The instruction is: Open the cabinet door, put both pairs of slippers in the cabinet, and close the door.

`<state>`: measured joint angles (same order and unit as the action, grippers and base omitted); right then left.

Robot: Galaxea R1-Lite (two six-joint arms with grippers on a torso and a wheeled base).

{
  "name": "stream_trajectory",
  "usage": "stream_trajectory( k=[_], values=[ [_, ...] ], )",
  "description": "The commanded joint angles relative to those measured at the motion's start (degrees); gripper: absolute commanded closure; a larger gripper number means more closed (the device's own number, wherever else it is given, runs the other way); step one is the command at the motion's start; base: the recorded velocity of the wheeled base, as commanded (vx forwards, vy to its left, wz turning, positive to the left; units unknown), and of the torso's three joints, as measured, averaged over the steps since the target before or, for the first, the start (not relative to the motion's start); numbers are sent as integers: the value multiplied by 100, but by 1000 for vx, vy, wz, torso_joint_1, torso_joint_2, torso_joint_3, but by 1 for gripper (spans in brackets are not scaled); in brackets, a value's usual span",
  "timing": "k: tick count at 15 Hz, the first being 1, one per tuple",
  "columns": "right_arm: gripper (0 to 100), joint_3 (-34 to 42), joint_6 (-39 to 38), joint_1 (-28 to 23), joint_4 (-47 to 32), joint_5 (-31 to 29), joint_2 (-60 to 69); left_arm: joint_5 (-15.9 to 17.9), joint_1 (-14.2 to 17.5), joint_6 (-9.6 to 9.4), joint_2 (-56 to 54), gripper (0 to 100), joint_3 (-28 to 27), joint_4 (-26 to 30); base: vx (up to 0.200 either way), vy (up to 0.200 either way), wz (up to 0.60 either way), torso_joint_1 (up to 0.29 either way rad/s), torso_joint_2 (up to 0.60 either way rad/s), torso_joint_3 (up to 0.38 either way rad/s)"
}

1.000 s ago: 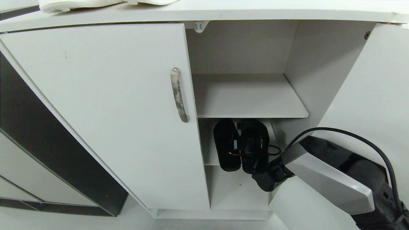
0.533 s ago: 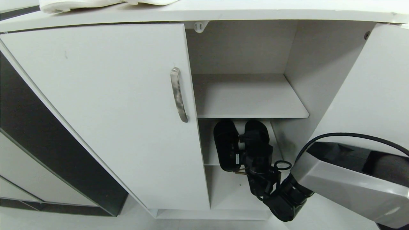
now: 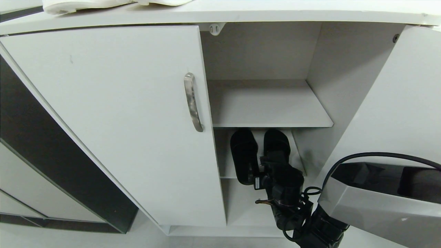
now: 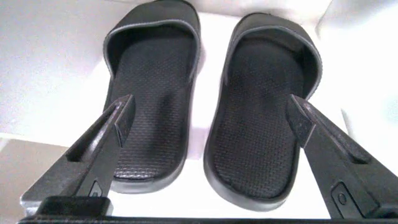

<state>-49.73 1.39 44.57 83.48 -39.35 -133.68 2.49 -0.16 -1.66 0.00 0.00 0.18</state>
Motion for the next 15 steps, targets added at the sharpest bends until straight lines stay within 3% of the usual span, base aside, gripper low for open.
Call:
stream_trajectory(
  k=[1, 8, 15],
  values=[
    [0, 7, 2, 8, 1, -2, -18, -3, -2, -1, 9, 100, 0, -1, -200, 0, 0, 7, -2, 2],
    [0, -11, 10, 8, 98, -2, -79, -3, -2, -1, 9, 100, 0, -1, -200, 0, 0, 2, 3, 1],
    [0, 16, 90, -1, 239, 6, -61, -20, -2, 34, 9, 100, 0, -1, 0, 0, 0, 0, 0, 0]
  ],
)
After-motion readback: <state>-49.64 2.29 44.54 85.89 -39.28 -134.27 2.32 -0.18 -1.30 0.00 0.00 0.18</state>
